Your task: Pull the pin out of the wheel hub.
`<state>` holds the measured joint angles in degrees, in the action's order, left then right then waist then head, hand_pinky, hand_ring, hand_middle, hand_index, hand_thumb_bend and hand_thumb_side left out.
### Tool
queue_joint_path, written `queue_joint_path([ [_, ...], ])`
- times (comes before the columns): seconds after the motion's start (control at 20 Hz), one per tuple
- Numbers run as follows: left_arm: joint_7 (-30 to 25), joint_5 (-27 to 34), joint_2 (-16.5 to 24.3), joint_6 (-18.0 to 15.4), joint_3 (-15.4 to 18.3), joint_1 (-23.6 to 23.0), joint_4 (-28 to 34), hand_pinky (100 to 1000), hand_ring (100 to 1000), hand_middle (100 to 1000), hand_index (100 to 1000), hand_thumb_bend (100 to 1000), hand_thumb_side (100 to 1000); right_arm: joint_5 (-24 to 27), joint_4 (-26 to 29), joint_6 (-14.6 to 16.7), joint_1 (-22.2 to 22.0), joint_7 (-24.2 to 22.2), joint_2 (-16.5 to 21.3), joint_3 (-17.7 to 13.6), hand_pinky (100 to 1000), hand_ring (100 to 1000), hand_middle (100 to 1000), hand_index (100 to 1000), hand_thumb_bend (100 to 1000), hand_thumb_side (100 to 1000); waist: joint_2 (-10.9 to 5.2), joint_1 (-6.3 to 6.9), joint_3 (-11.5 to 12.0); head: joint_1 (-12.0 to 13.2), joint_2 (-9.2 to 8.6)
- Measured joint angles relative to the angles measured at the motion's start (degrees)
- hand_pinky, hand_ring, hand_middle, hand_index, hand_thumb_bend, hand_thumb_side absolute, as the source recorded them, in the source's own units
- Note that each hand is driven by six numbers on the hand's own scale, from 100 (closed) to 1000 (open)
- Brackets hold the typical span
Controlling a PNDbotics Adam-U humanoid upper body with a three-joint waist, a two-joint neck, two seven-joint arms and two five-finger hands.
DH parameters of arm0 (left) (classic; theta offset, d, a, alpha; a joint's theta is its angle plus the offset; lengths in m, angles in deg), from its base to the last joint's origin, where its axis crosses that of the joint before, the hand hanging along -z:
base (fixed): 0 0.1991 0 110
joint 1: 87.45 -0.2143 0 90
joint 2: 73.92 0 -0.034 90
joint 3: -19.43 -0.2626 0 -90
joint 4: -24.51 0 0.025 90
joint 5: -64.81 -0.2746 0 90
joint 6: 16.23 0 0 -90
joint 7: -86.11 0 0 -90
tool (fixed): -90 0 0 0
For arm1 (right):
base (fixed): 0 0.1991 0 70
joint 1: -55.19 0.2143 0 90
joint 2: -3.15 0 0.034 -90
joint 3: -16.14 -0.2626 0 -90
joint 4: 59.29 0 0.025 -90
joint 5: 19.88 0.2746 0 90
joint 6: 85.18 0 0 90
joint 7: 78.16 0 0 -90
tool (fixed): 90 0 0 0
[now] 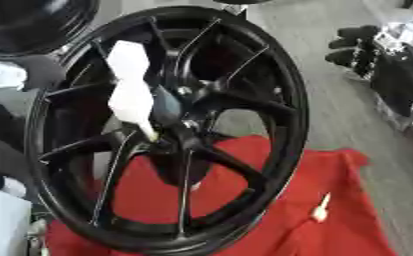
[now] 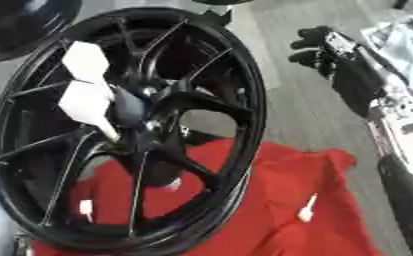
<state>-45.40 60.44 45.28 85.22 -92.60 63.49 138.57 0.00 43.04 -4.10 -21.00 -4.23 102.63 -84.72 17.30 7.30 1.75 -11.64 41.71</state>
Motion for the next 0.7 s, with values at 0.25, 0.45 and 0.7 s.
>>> queue_joint_path([
  [0.25,0.2,0.0,0.2,0.1,0.0,0.0,0.0,738,701,733,782,378,217,0.0,0.0,0.0,0.0,-0.1,0.0,0.0,933,765,738,830,100,749,0.00,0.04,0.0,0.1,0.00],
  [0.45,0.4,-0.1,0.2,0.1,0.3,0.0,0.0,743,707,738,782,380,209,0.0,0.0,-0.1,0.0,-0.1,0.0,0.0,933,765,738,830,100,749,0.00,0.08,0.0,0.1,0.00],
  [0.7,0.7,-0.6,0.2,0.3,0.4,-0.4,0.0,787,753,774,802,407,235,0.0,0.0,-0.1,0.0,-0.2,0.0,0.0,933,765,738,830,100,748,0.00,0.14,-0.1,0.0,0.00],
])
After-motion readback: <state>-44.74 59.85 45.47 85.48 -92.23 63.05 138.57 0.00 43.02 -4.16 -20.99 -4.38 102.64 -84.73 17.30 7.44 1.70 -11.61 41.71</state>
